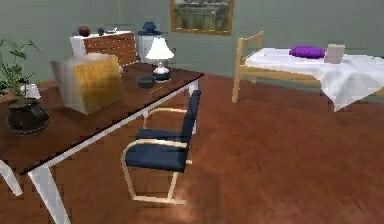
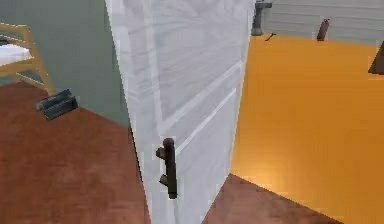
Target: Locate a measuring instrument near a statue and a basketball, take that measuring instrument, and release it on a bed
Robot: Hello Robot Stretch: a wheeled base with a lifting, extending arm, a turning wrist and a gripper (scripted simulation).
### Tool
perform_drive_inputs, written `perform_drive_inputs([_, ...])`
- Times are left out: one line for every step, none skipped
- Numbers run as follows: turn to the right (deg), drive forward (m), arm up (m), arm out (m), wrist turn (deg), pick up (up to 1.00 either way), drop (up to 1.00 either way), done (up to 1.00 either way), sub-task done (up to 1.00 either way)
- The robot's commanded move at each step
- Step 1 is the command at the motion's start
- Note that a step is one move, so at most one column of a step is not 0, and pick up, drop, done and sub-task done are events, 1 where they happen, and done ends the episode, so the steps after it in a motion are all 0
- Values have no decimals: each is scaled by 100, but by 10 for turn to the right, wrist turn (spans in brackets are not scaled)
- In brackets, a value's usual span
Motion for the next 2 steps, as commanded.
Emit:
perform_drive_inputs([180, 0, 0, 0, 0, 0, 0, 0, 0])
perform_drive_inputs([0, 100, 0, 0, 0, 0, 0, 0, 0])
